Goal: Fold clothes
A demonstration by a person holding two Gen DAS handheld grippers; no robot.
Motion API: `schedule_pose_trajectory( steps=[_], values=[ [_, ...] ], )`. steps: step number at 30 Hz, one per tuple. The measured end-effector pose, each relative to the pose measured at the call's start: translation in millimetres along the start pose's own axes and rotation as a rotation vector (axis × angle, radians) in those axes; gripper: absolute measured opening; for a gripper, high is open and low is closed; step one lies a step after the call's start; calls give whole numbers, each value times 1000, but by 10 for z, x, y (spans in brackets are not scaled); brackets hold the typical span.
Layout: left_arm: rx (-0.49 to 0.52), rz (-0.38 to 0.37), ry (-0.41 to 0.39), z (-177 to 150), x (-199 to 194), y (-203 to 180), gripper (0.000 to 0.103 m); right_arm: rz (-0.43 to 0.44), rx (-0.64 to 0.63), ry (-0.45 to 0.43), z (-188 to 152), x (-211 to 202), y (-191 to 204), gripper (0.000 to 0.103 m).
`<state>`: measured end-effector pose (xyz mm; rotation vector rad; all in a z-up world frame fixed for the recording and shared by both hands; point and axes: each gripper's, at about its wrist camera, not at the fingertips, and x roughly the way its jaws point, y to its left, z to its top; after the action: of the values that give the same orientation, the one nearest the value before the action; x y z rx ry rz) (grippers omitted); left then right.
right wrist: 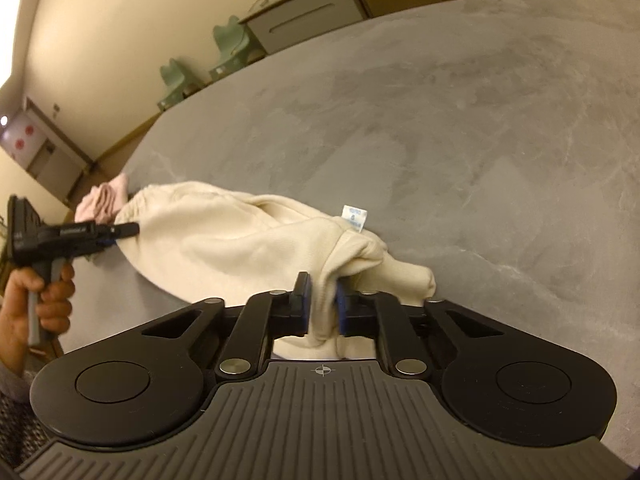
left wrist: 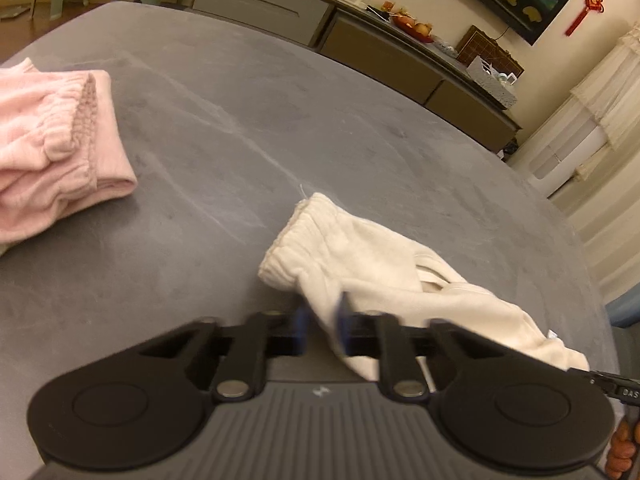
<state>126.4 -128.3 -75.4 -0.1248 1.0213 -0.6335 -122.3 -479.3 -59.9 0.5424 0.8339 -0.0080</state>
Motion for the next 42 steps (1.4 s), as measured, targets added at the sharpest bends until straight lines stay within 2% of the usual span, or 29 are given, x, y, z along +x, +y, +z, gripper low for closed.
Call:
schedule_pose_trajectory(
  steps=[1, 2, 6, 7, 8, 10, 12, 16, 19, 20, 22, 25, 26, 28, 30, 32, 34, 36, 40, 42],
  values=[
    [10, -3, -17, 27, -28, -24, 5, -2, -15, -1, 0, -3, 24, 4],
    [19, -36, -55, 68, -110, -64, 4, -2, -31, -18, 12, -37, 58, 3],
    [61, -205, -250, 208, -458, -152, 4, 77, -43, -220, 148, -560, 170, 2],
    [53, -219, -242, 232, -416, -99, 4, 84, -39, -249, 158, -660, 163, 2],
    [21, -230, -190, 247, -288, -8, 4, 76, -30, -246, 146, -674, 129, 2],
    [-24, -167, -109, 221, -9, 130, 4, 30, -3, -168, 78, -493, 30, 2],
    [1, -124, -75, 197, 166, 144, 5, -14, 19, -92, 10, -314, -58, 2],
    [44, -110, -80, 221, 204, 31, 5, -72, -41, -10, -102, -72, 2, 2],
    [46, -144, -107, 279, 99, -8, 6, -56, -45, -57, -45, -231, 19, 2],
    [59, -113, -77, 264, 156, -13, 6, -47, -38, -74, -24, -297, 15, 2],
    [87, -53, -24, 228, 262, -26, 8, -75, -24, -55, -24, -277, -30, 2],
    [155, -10, -15, 153, 256, -93, 10, -138, -46, 26, -69, -109, -89, 2],
    [178, -6, -18, 145, 205, -121, 11, -158, -80, 23, -81, -111, -58, 2],
    [216, 6, -26, 135, 85, -147, 16, -236, -175, 13, -73, -181, 46, 19],
    [225, 18, -47, 144, -70, -139, 29, -337, -255, -38, -46, -292, 129, 49],
    [219, 34, -88, 207, -238, -118, 38, -401, -297, -107, -13, -406, 178, 59],
    [198, 68, -143, 290, -370, -127, 41, -407, -321, -178, 23, -479, 275, 59],
    [202, 97, -192, 349, -426, -196, 41, -349, -350, -208, 49, -425, 407, 60],
    [356, 29, -140, 356, -117, -615, 40, -227, -417, -155, 132, -20, 673, 60],
    [428, 91, -89, 308, 189, -782, 34, -212, -446, -134, 158, 155, 765, 59]
  ],
)
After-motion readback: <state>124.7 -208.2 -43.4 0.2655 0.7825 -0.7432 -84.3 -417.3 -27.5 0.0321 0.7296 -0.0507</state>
